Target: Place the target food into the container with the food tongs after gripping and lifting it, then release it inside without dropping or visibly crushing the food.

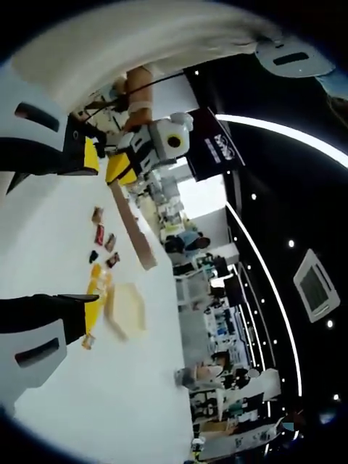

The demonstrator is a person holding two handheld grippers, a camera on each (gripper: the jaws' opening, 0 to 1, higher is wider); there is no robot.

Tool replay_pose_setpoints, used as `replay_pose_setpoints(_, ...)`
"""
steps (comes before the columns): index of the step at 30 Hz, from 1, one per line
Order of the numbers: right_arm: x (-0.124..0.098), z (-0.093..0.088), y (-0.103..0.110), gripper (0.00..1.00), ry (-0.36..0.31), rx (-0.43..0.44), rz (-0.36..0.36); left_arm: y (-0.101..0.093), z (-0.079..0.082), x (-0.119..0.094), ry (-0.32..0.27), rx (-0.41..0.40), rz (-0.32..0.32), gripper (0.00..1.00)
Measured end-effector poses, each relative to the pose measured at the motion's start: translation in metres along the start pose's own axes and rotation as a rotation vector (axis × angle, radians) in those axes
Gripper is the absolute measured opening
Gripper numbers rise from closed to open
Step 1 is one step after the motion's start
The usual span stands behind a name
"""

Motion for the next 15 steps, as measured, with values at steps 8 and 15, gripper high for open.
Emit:
replay_pose_setpoints(8,0.008,0.023,0.016,0.69,-0.007,-0.043,0.127,-0.012,0.011,-0.010,-0.022,0.027,-0.045,0.00)
replay_pose_setpoints(15,0.015,0.026,0.038,0.70,0.045,-0.100,0.238,-0.024,0.022,-0.014,-0.040,0.047,-0.076,0.00)
Point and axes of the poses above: the point that each gripper's makers call its tool centre point, and the gripper's own axes: x roughly forward along the fingers, y roughly to its left, z roughly out of its top, the point moved 2 cm from there along -x, roughly backward along the fingers, and after that the axes turned 7 degrees about y, right-handed, at the moved point
